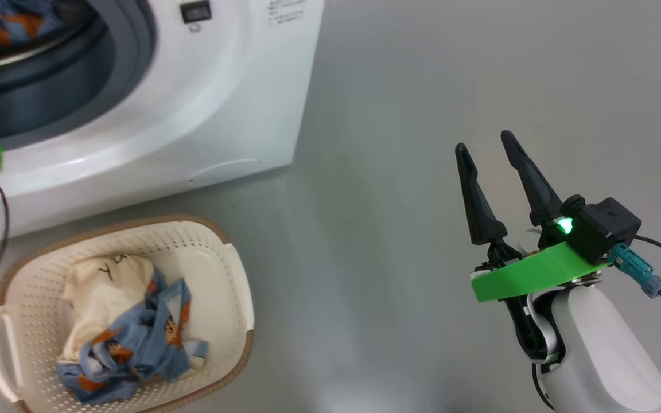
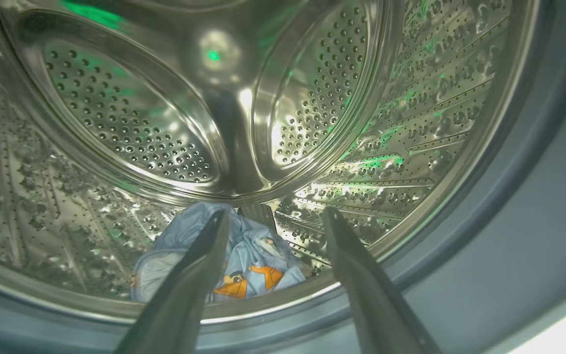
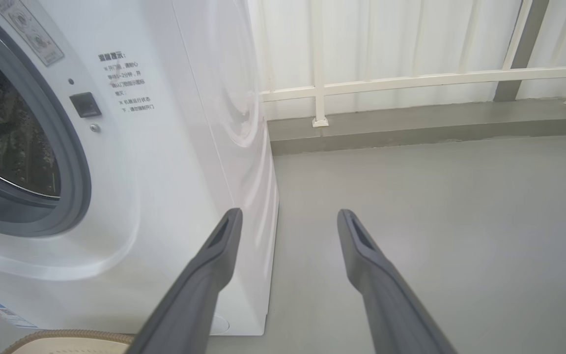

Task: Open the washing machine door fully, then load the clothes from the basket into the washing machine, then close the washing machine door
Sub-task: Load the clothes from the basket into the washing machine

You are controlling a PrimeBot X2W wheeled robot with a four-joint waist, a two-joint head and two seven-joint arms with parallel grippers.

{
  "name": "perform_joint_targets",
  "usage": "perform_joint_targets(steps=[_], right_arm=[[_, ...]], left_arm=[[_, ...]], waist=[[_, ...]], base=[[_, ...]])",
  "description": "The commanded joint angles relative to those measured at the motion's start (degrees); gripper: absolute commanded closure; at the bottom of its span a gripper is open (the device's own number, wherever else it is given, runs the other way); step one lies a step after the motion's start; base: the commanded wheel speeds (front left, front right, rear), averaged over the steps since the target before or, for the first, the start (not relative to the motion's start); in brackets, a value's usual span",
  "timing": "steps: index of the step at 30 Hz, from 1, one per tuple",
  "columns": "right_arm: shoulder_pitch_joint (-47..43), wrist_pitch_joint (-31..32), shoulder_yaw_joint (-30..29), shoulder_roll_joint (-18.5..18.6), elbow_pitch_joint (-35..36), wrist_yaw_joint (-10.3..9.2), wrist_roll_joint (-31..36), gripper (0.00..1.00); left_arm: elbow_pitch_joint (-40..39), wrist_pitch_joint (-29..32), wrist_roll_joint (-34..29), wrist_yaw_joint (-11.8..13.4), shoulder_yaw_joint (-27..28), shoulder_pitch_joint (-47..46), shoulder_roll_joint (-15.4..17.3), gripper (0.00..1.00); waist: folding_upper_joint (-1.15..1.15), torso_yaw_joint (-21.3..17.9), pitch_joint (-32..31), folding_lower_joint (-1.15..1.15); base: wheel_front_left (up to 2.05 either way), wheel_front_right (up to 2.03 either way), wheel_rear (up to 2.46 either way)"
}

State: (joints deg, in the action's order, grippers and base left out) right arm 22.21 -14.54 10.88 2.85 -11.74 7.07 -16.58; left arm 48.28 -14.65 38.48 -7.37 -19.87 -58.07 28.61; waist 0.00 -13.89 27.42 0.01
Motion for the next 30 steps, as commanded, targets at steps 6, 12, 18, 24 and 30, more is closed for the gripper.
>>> perform_joint_targets(steps=[6,12,18,24,30], right_arm=[[-0.6,-0.5,0.4,0.0,-0.4,0.42,0.5,0.0],[-1.1,-0.5,0.5,0.2,-2.8,0.42,1.0,0.0],[-1.1,-0.5,1.2,1.4,-4.1,0.42,0.2,0.0],[-2.3,-0.5,1.3,2.4,-4.6,0.42,-1.1,0.0],[-4.4,-0.5,1.2,3.7,-4.7,0.42,-2.4,0.0]], left_arm=[[-6.8,-0.3,-3.9,-0.1,6.4,7.8,0.8,0.0],[-12.1,-0.3,-6.0,-0.1,9.7,15.4,-1.9,0.0],[-15.1,-0.3,-7.9,-0.1,12.3,22.0,-4.1,0.0],[-18.7,-0.3,-9.6,-0.1,15.5,27.5,-6.2,0.0],[-22.3,-0.3,-11.3,-0.1,18.4,34.8,-7.9,0.0]], waist=[[0.0,4.4,-5.8,-0.01],[0.0,7.5,-9.9,-0.01],[0.0,9.4,-13.8,-0.01],[0.0,10.7,-16.8,-0.01],[0.0,11.9,-19.5,-0.01]], base=[[0.0,0.0,0.0],[0.0,0.0,0.0],[0.0,0.0,0.0],[0.0,0.0,0.0],[0.0,0.0,0.0]])
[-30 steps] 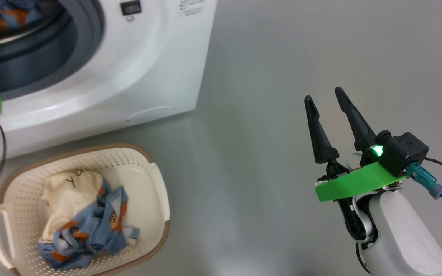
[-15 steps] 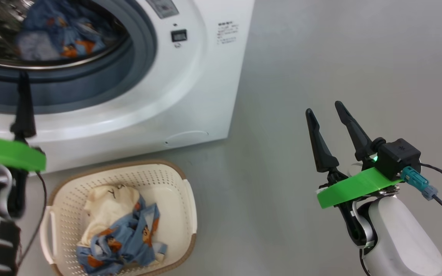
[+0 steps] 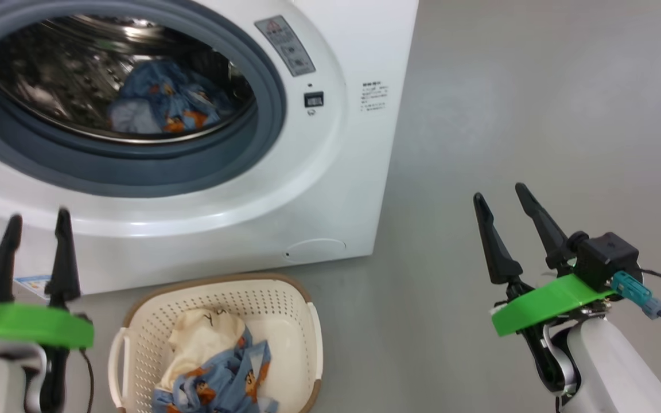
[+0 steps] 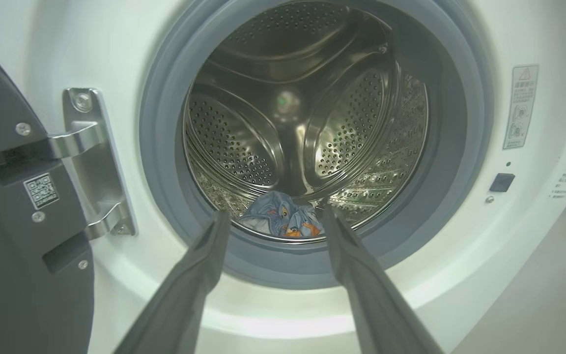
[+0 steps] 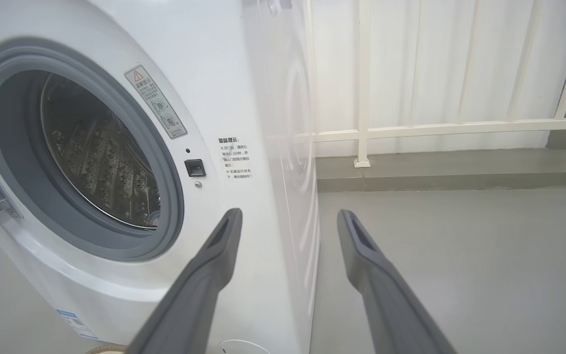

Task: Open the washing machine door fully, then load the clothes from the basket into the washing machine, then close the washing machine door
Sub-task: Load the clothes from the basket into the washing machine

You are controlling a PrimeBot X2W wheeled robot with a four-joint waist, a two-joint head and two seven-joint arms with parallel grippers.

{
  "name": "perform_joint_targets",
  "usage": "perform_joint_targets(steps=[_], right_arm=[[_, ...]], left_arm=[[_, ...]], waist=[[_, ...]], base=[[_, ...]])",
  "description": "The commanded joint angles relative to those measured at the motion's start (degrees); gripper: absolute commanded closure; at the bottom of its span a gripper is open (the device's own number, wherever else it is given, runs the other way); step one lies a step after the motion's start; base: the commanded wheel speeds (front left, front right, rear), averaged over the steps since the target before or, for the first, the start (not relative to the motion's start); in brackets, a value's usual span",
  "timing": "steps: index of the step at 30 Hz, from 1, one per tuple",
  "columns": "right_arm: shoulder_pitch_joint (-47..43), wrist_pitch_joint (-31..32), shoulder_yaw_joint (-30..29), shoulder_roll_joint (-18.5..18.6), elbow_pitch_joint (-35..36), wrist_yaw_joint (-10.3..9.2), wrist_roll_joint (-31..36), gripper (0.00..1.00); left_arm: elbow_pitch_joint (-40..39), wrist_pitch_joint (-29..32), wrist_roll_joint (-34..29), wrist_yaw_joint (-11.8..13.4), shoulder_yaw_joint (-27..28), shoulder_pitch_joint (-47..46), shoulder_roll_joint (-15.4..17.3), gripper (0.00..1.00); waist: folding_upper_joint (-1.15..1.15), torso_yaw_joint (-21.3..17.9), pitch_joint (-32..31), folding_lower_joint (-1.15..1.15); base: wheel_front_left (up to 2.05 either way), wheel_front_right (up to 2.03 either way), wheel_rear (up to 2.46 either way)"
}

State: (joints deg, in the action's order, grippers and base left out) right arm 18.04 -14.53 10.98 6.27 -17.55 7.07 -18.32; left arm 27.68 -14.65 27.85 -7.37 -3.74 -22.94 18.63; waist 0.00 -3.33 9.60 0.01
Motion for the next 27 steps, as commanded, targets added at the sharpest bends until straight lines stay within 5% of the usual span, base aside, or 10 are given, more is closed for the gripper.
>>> perform_joint_targets(steps=[1,27], right_arm=[[-0.5,-0.5,1.2,0.4,1.1,0.42,-0.9,0.0],[-4.3,-0.5,0.5,2.6,2.7,0.42,-2.6,0.0]], left_arm=[[-2.2,-0.3,-1.0,-0.1,2.6,0.7,1.9,0.0],[-12.0,-0.3,-2.4,0.8,6.1,14.0,-4.0,0.0]], waist=[[0.0,1.4,-2.1,-0.01],[0.0,3.7,-6.0,-0.01]], base=[[0.0,0.0,0.0],[0.0,0.0,0.0]])
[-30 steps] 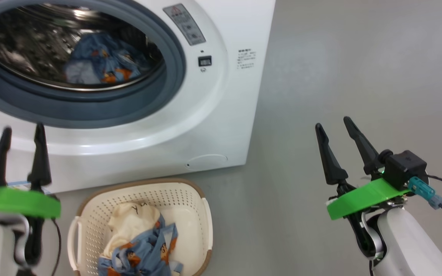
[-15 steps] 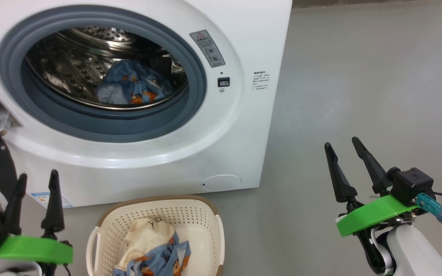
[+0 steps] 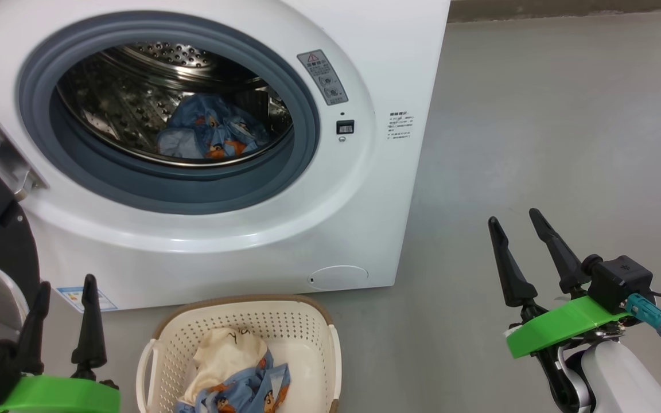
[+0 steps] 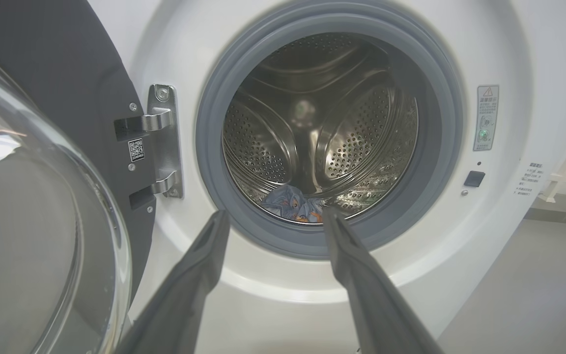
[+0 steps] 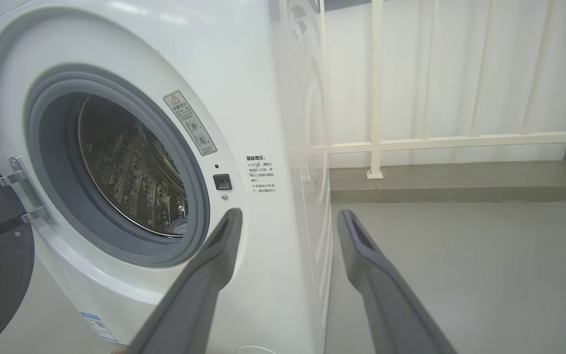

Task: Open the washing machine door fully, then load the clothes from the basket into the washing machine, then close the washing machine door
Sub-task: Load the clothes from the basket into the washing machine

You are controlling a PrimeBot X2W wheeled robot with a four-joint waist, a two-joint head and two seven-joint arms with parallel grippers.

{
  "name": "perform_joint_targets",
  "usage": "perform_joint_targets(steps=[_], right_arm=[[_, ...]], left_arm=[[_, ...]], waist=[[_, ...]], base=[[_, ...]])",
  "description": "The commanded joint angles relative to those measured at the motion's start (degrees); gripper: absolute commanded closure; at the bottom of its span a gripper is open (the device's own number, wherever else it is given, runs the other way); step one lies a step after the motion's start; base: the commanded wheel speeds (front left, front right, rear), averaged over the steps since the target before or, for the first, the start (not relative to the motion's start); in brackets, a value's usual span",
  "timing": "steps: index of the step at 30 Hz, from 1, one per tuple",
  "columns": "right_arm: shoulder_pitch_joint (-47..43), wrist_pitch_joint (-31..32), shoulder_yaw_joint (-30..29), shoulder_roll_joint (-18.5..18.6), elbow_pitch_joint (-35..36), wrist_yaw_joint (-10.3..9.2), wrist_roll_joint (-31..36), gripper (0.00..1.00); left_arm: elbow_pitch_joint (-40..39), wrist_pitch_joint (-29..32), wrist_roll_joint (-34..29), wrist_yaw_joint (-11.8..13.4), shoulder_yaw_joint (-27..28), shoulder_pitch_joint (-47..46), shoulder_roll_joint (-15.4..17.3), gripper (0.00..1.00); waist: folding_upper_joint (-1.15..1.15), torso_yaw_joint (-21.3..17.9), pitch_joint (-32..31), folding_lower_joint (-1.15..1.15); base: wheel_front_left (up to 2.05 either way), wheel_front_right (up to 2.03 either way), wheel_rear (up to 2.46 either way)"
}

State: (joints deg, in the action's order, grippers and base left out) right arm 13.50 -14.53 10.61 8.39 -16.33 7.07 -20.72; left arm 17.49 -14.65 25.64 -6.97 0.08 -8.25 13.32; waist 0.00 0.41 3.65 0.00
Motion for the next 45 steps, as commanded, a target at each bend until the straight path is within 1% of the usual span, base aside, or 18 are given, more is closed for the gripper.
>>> perform_joint_targets(steps=[1,18,28,32,38,43,45], right_arm=[[0.2,-0.5,1.0,0.5,1.4,0.42,-0.2,0.0],[0.6,-0.5,1.3,0.6,1.2,0.42,0.2,0.0],[0.9,-0.5,1.4,0.4,1.0,0.42,0.4,0.0],[1.3,-0.5,1.3,0.0,0.9,0.42,0.6,0.0],[2.4,-0.5,1.1,-1.5,1.3,0.42,1.9,0.0],[3.6,-0.5,0.6,-3.1,1.8,0.42,3.2,0.0],[4.5,-0.5,0.4,-3.9,2.1,0.42,4.0,0.0]], left_arm=[[-1.9,-0.3,-0.2,0.4,2.4,-0.6,1.3,0.0],[-2.1,-0.3,-0.6,0.3,2.7,-0.8,0.7,0.0],[-0.8,0.0,-0.5,0.1,2.1,-1.1,0.6,0.0],[0.9,1.1,0.4,0.0,1.0,-1.8,0.7,0.0],[5.3,1.9,1.7,-0.4,-1.7,-4.3,2.0,0.0],[9.2,1.8,3.1,-0.5,-4.1,-6.9,3.7,0.0],[11.1,1.5,4.5,-0.5,-6.3,-8.5,5.1,0.0]], waist=[[0.0,-0.1,-0.1,0.0],[0.0,-0.4,0.3,0.0],[0.0,-0.7,1.3,0.0],[0.0,-1.0,3.2,0.0],[0.0,-1.4,7.6,0.0],[0.0,-2.2,11.9,0.0],[0.0,-2.8,14.4,0.0]], base=[[0.0,0.0,0.0],[0.0,0.0,0.0],[0.0,0.0,0.0],[0.0,0.0,0.0],[0.0,0.0,0.0],[0.0,0.0,0.0],[0.0,0.0,0.0]])
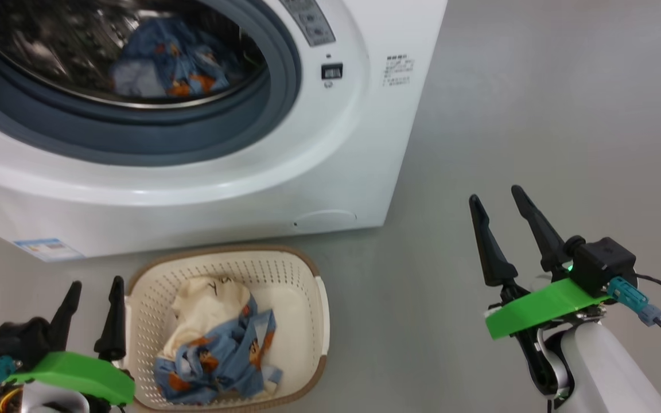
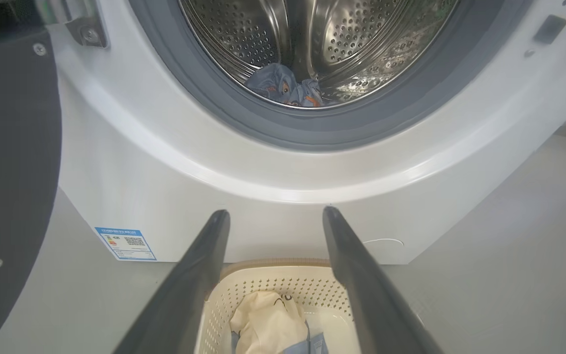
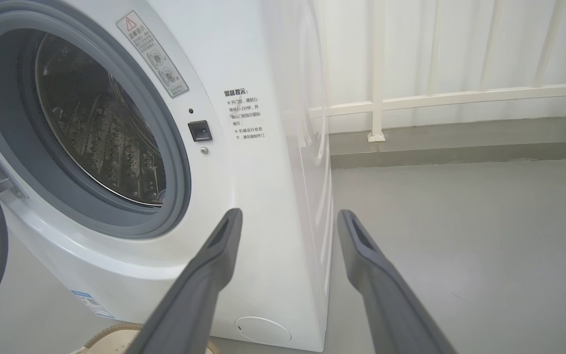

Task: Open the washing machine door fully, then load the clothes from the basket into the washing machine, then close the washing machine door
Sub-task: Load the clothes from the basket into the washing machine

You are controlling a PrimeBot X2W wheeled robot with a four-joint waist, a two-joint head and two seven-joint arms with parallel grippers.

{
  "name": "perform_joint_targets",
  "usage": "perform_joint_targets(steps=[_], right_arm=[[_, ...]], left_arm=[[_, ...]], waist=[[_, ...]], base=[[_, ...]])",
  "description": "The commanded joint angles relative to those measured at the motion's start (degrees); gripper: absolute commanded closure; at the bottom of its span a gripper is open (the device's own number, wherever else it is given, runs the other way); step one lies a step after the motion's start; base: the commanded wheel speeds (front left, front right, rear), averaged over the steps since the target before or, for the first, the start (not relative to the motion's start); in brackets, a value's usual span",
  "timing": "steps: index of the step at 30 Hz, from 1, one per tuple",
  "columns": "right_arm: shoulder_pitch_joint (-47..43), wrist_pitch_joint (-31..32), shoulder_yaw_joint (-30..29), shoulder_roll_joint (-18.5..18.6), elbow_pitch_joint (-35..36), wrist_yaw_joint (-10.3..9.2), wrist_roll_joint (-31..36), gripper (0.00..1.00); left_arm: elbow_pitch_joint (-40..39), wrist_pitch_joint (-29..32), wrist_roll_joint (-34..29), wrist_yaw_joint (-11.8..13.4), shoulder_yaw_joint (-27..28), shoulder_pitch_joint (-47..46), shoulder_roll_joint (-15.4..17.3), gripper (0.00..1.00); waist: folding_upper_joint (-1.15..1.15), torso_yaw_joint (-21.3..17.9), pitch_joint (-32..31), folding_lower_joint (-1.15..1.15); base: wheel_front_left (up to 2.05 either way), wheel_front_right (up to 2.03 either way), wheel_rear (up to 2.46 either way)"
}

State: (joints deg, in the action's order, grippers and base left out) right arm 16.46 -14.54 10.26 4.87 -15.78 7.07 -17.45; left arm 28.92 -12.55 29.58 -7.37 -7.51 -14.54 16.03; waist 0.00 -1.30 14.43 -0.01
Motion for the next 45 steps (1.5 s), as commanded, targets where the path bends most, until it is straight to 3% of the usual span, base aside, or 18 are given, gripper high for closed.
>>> perform_joint_targets(steps=[1,12,21,30,45], right_arm=[[1.8,-0.5,0.7,-0.7,1.7,0.42,1.0,0.0],[4.3,-0.5,0.6,-1.9,2.7,0.42,2.6,0.0],[6.3,-0.5,1.7,-2.0,4.6,0.42,0.9,0.0],[7.9,-0.5,3.1,-2.0,6.4,0.42,-0.5,0.0],[9.9,-0.5,4.4,-2.0,9.7,0.42,-1.8,0.0]], left_arm=[[0.1,-0.7,1.1,-0.1,0.6,-2.7,2.8,0.0],[4.2,-2.0,6.7,-0.1,-5.9,-7.6,7.3,0.0],[9.9,-0.7,11.7,-0.1,-15.0,-12.3,10.7,0.0],[17.4,2.5,16.2,-0.1,-24.2,-17.3,12.6,0.0],[28.8,2.3,20.0,-0.1,-33.9,-27.2,16.1,0.0]], waist=[[0.0,-1.3,4.4,0.01],[0.0,-3.0,12.1,0.01],[0.0,-5.1,18.9,0.01],[0.0,-8.5,24.0,0.01],[0.0,-12.2,32.9,0.01]], base=[[0.0,0.0,0.0],[0.0,0.0,0.0],[0.0,0.0,0.0],[0.0,0.0,0.0],[0.0,0.0,0.0]])
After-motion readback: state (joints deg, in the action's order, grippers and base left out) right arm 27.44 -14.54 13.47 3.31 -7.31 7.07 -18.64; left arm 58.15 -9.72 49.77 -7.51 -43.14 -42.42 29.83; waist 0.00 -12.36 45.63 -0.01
